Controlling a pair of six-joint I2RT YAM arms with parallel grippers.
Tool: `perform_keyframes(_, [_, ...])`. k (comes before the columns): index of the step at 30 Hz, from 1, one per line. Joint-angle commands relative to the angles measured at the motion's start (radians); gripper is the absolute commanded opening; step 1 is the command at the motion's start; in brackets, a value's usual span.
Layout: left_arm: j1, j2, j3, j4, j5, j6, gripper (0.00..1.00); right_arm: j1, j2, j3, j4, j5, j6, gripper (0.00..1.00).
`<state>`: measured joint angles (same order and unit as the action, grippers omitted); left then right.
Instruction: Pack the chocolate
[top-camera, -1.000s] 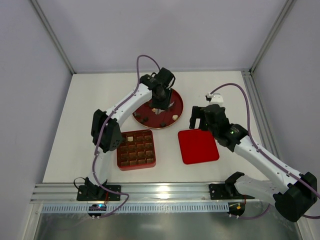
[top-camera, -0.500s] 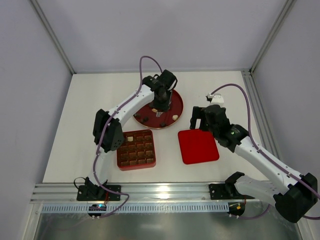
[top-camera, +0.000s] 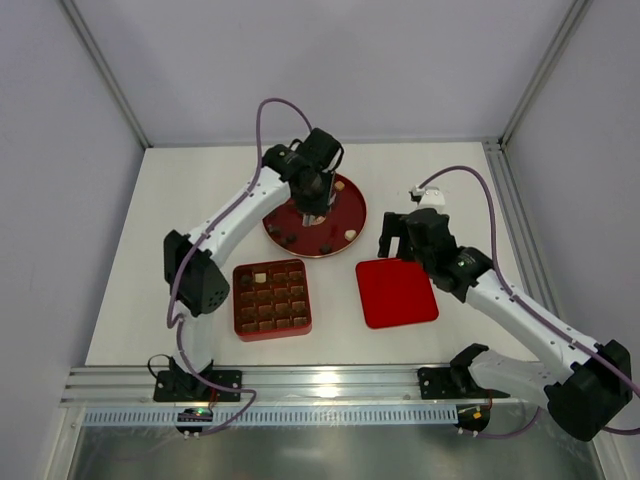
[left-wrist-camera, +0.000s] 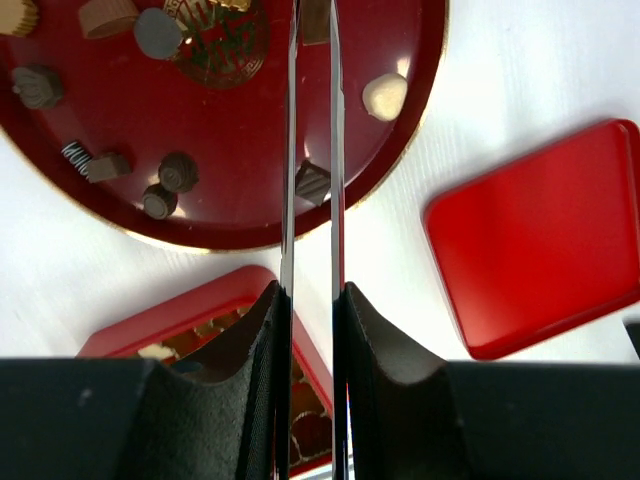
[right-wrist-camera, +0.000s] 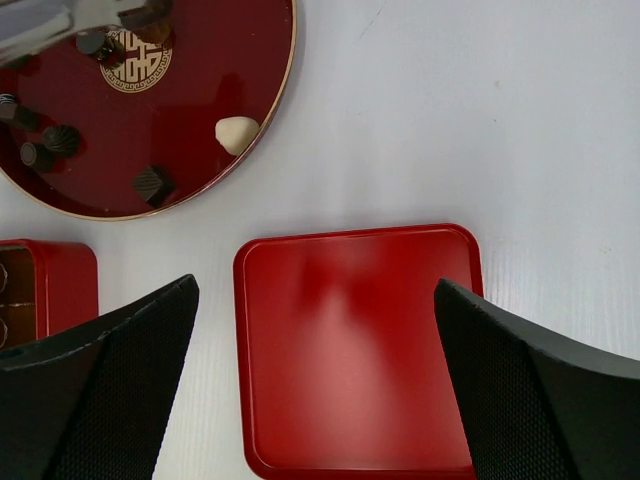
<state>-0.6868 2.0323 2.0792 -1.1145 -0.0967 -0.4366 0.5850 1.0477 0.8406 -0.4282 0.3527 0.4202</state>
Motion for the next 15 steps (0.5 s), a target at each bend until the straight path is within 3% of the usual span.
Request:
perform_keyframes(1, [0.000,-0.148,-0.050,-0.005,-0.006,0.004,0.25,-0.005,0.023,0.012,0.052,0.011,-0.014,1.00])
perform_keyframes(15, [-0.003,-0.509,-0.372,-0.067,0.003,-0.033,0.25,-0.005,0.115,0.051,0.103,-0.024,-0.008,1.00])
